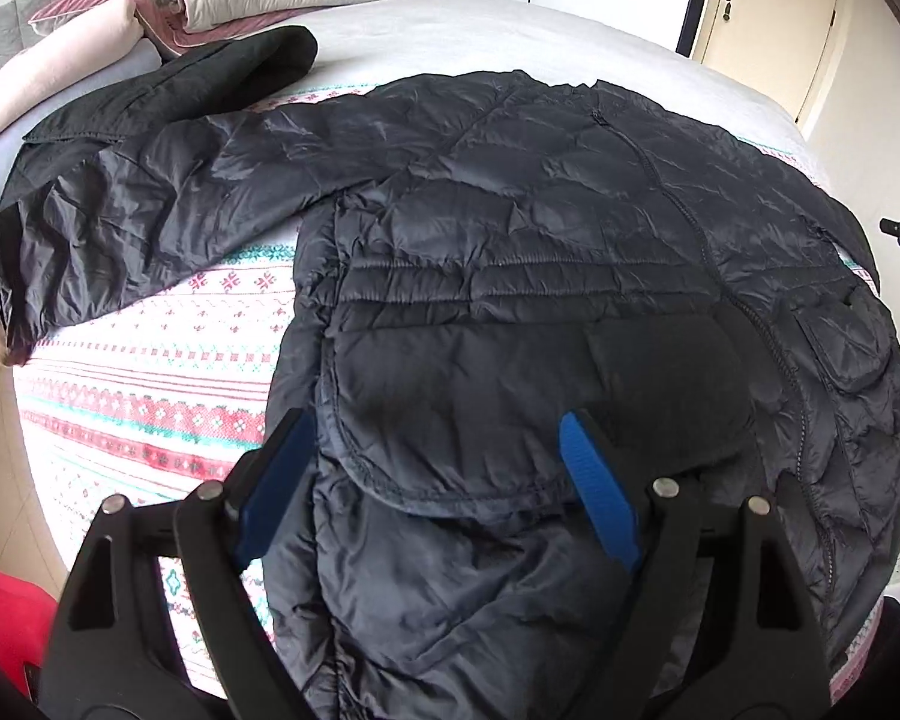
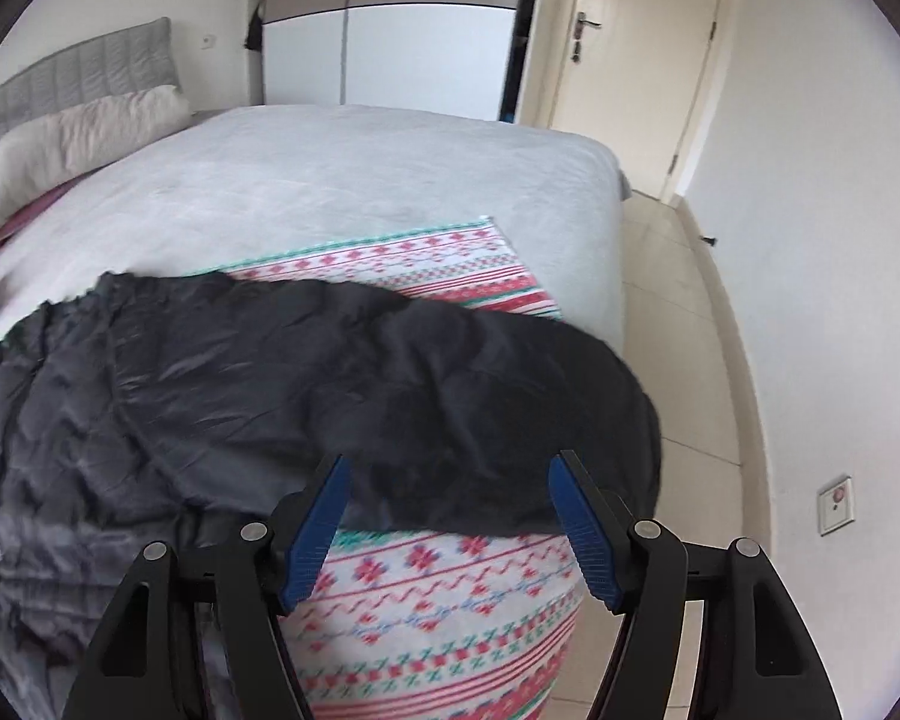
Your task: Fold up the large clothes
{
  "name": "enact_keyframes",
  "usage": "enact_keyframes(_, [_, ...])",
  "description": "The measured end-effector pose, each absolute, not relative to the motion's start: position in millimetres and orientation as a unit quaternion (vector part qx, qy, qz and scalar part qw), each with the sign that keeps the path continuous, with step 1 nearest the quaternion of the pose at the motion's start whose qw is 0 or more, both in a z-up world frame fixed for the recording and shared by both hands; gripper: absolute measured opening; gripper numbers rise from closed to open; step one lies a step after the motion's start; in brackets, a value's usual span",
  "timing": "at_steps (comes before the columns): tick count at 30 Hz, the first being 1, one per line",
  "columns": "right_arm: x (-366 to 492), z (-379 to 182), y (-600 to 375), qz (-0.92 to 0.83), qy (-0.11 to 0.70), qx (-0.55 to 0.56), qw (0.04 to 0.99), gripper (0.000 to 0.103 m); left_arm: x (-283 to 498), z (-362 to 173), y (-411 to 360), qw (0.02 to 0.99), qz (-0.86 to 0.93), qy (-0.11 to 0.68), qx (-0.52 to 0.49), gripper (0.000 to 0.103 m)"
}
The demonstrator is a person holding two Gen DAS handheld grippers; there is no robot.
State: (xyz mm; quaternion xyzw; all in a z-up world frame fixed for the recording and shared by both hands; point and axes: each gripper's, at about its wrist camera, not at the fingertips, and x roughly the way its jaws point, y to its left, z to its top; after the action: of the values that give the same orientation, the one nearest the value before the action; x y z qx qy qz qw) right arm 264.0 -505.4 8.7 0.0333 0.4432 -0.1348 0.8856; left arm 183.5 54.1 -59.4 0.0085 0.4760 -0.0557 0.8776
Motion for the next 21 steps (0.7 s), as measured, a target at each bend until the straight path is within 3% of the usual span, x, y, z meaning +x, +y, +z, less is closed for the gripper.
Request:
enact_keyframes(5, [190,14,-466,0.005,0.476,0.085,0.875,0.082,146,-42,82,0.875,-0.053,0.481,0.015,0.084])
enact_keyframes(13, [69,-43,-467,0.032,0.537,0.136,0.832,0.082,86,-86,152,0.818,-0.116,0.553,-0.111,0.084])
enact_keyframes(14, [58,-50,-468,0.034,0.540,0.150,0.827,0.081,82,-95,153,0.810,-0.121,0.560,-0.125,0.080])
enact_keyframes(16, [45,-66,-468,0.039,0.543,0.181,0.819,0.061,76,-113,150,0.797,-0.131,0.572,-0.143,0.068])
enact_keyframes(17, [41,-71,-465,0.053,0.545,0.199,0.813,0.039,72,-115,147,0.802,-0.129,0.566,-0.140,0.064])
enact_keyframes(18, [38,-72,-464,0.061,0.542,0.210,0.812,0.025,67,-113,143,0.809,-0.131,0.558,-0.133,0.057])
enact_keyframes(19, [37,-71,-460,0.065,0.537,0.213,0.814,0.019,65,-112,139,0.806,-0.146,0.557,-0.139,0.023])
enact_keyframes(21, [37,-61,-451,0.065,0.537,0.200,0.817,0.011,60,-106,138,0.805,-0.135,0.557,-0.154,0.011])
